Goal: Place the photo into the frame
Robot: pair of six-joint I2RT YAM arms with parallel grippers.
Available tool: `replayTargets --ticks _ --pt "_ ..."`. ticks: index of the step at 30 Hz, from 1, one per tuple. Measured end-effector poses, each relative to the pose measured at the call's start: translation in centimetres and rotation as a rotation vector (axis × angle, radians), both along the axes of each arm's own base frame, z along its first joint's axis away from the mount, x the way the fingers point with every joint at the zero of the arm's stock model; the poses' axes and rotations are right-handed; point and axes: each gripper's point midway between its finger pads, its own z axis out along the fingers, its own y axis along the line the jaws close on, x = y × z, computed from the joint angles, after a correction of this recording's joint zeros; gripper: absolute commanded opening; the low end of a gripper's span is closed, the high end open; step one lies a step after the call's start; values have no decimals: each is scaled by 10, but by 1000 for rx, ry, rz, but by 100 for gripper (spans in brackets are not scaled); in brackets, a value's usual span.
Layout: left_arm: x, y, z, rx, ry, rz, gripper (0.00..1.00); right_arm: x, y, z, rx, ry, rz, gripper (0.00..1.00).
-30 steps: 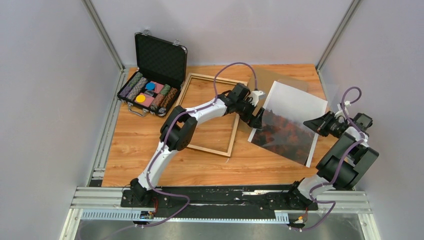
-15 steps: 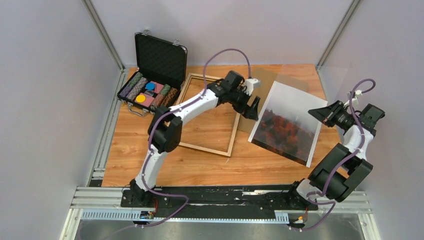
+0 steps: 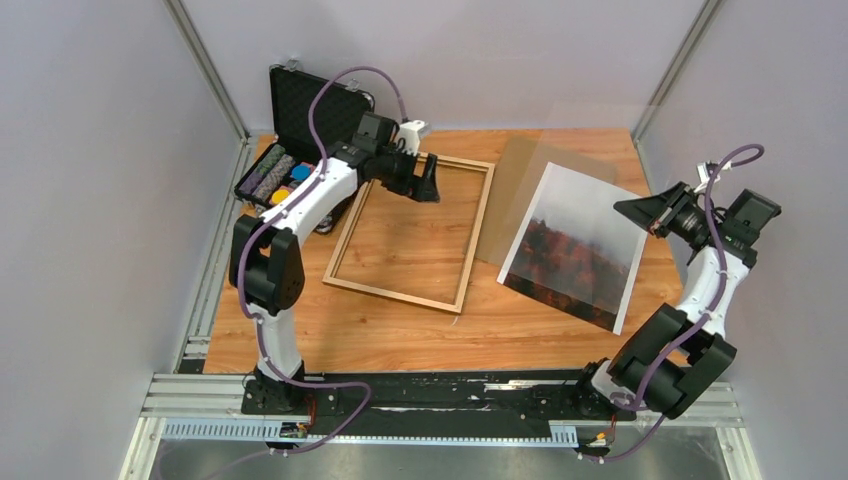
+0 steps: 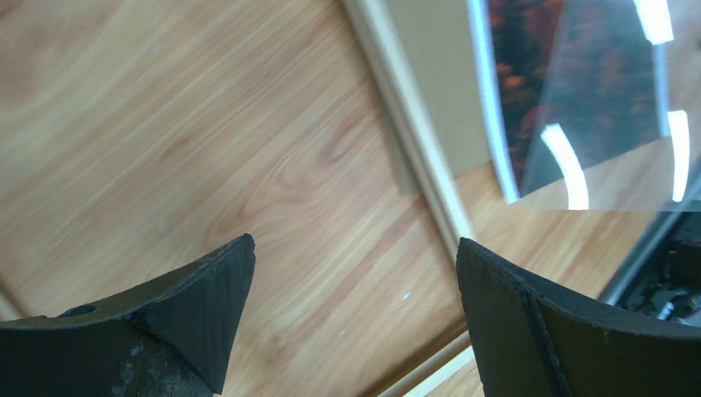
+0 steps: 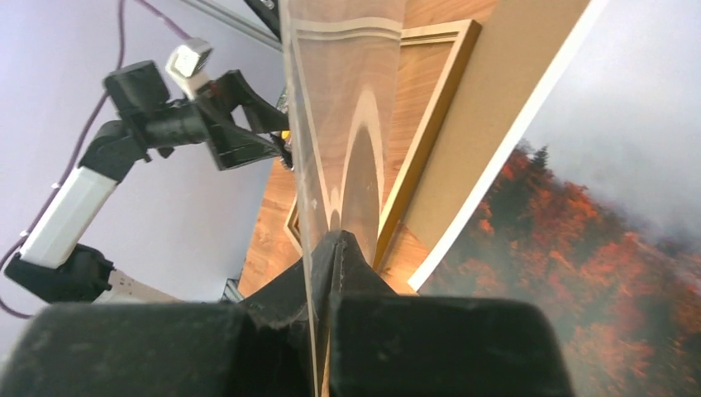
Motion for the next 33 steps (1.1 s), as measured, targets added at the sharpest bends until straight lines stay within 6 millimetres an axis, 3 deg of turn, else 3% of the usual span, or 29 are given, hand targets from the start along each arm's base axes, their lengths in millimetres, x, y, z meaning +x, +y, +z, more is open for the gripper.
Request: replayTargets --ticks 8,12,16,25,33 --pt "15 116 -61 230 80 244 97 10 43 11 37 10 123 0" --pt "16 167 -74 333 92 340 96 15 70 17 37 0 197 0" --pt "15 200 -84 397 110 391 94 26 92 19 41 -2 260 0" --pt "-4 222 -103 497 162 375 81 42 128 9 62 20 351 0" --pt "-6 221 -103 497 165 359 69 48 133 7 60 17 356 0"
